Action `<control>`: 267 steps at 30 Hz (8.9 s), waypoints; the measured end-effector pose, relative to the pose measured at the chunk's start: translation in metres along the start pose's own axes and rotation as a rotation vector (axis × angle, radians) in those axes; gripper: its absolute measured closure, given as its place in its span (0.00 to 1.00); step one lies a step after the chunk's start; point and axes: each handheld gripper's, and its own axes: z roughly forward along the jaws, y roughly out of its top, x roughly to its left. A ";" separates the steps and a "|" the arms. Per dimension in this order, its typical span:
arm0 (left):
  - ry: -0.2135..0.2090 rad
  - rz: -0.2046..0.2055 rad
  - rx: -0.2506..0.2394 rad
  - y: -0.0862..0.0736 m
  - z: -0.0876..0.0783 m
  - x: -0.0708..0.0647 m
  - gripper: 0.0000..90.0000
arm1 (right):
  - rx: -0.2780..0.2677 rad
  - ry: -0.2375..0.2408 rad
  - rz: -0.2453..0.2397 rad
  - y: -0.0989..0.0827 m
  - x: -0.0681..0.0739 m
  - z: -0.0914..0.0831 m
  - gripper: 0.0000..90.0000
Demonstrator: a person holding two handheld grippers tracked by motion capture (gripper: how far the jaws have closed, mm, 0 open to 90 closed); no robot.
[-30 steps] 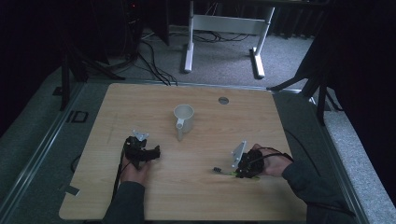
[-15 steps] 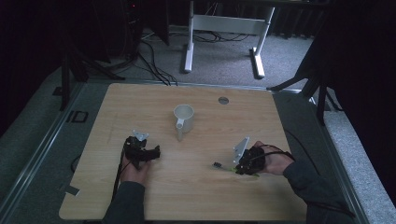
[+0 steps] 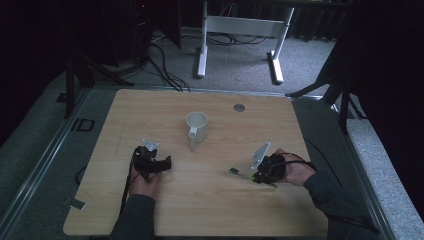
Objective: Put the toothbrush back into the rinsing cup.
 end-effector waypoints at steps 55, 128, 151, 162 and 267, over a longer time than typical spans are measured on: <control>0.000 0.000 0.000 0.000 0.000 0.000 0.16 | -0.198 -0.109 0.124 0.004 -0.009 -0.004 0.88; -0.002 0.005 0.003 0.000 0.000 0.000 0.16 | -0.473 -0.186 0.252 0.025 -0.018 0.000 0.88; -0.005 0.007 0.001 0.000 0.000 -0.001 0.16 | -0.559 -0.188 0.253 0.050 -0.021 0.006 0.88; -0.005 0.010 0.003 0.000 0.000 -0.001 0.16 | -0.604 -0.193 0.256 0.061 -0.025 0.006 0.88; -0.006 0.010 0.003 0.000 0.000 -0.001 0.16 | -0.824 -0.194 0.246 0.161 -0.063 -0.004 0.88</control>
